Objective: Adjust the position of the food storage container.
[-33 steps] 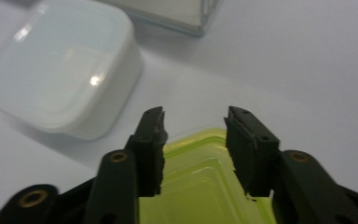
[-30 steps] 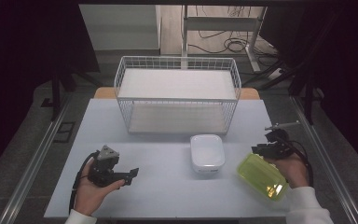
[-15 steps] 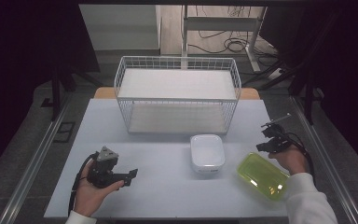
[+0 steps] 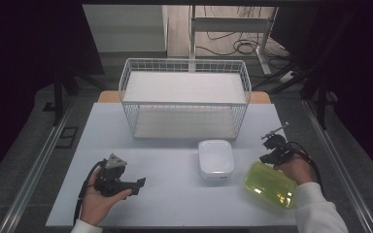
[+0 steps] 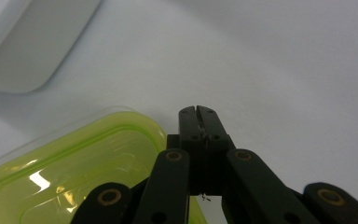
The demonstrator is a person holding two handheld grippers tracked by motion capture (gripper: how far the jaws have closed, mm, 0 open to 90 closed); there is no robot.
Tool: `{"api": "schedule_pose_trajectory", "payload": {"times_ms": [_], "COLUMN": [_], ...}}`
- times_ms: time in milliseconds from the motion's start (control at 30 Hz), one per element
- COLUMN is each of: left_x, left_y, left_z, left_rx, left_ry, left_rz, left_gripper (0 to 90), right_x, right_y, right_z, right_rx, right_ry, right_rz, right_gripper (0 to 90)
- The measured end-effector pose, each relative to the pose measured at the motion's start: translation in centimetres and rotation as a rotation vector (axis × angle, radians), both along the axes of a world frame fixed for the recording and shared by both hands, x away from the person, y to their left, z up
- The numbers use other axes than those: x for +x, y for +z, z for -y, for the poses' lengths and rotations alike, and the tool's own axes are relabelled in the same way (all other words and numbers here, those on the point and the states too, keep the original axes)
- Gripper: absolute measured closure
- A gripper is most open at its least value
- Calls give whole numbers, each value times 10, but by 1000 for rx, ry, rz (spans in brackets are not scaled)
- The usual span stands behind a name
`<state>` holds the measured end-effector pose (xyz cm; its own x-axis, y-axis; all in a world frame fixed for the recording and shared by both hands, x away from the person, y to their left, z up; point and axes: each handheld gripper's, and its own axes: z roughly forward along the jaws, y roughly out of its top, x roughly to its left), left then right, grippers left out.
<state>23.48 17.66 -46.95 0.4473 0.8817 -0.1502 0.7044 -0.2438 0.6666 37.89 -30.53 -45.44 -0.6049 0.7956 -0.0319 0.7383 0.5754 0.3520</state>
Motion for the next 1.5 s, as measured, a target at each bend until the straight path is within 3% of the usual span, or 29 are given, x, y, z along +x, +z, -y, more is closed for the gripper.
{"api": "schedule_pose_trajectory", "payload": {"times_ms": [267,467,667,900,1067,1267,1300,1333,1433,1500], "left_x": [0,1,1,1,1,0,0,1,1,2], "left_y": [-1,-2,-3,-3,-3,-4,-4,-4,-5,-5], "left_z": [1,1,-1,1,-1,0,0,2,3,4], "left_rx": [4,6,7,4,2,2,2,5,8,7], "left_ry": [-7,-6,-5,-2,5,0,0,-8,-14,-17], "left_rz": [-4,-6,-11,-10,-11,-12,-12,-13,-16,-19], "left_gripper": [156,156,155,154,153,153,153,153,152,152], "right_x": [-14,-17,-19,-23,-36,-62,-62,-70,-75,-81], "right_y": [-3,-3,-3,0,20,35,35,36,33,25], "right_z": [-16,-23,-22,-20,1,48,48,65,77,91], "right_rx": [10,13,37,30,59,91,91,93,91,67], "right_ry": [91,127,133,134,78,-52,-52,-97,-128,-169], "right_rz": [-8,-25,-29,-7,89,138,138,146,138,115], "right_gripper": [893,893,893,893,892,893,893,892,892,893]}}
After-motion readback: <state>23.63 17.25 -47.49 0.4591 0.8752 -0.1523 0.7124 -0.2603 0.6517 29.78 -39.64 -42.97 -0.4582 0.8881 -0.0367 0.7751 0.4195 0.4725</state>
